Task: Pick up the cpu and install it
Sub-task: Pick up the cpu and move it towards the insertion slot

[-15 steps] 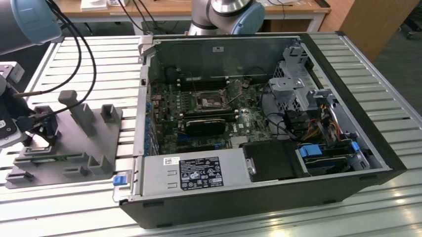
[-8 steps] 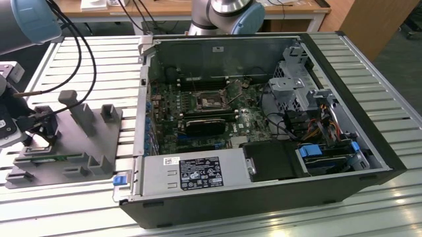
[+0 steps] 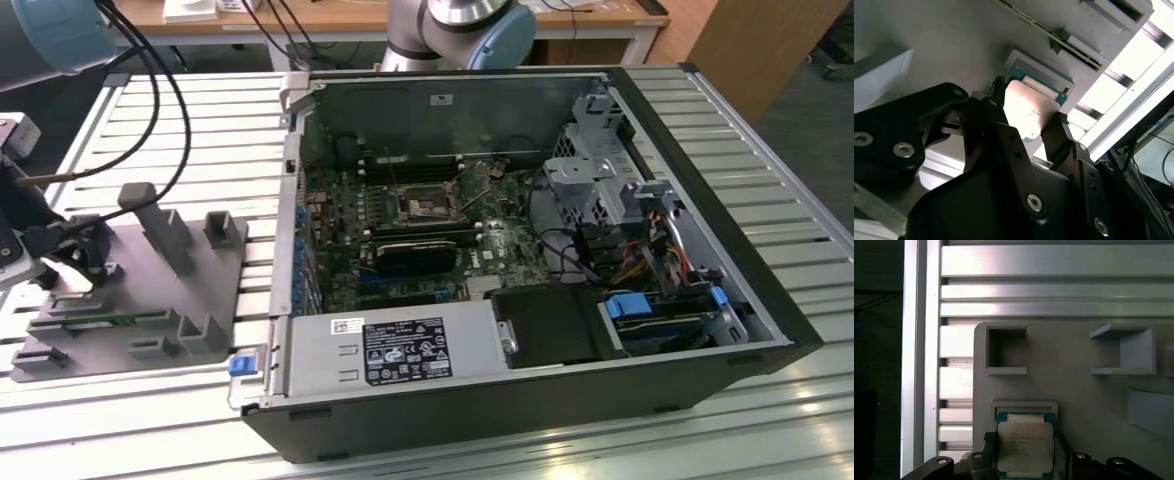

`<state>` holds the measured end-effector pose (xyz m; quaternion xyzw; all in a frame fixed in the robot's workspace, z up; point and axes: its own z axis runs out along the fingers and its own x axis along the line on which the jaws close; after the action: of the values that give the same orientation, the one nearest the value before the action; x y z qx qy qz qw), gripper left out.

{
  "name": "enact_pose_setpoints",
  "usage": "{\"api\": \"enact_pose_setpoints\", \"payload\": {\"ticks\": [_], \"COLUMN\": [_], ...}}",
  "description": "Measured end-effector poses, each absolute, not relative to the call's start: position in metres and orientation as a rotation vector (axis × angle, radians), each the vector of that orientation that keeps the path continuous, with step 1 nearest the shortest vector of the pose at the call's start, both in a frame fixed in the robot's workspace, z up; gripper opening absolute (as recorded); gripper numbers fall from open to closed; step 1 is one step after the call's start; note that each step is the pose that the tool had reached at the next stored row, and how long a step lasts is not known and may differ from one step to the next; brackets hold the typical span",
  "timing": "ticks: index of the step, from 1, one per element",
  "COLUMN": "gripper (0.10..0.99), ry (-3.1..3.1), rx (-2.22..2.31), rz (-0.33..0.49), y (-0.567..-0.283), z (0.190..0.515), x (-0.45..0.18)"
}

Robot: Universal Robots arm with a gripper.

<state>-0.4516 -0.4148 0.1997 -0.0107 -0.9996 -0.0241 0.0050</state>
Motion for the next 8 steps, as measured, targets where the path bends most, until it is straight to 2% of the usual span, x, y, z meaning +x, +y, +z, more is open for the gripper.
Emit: {"api": "enact_pose_setpoints", "payload": {"ticks": [8], "gripper": [0.541], "ry": [-3.130], "rx": [-0.033], "rz": [-0.079], "y": [-0.4148], "z": [0.2078], "x": [-0.4516]}}
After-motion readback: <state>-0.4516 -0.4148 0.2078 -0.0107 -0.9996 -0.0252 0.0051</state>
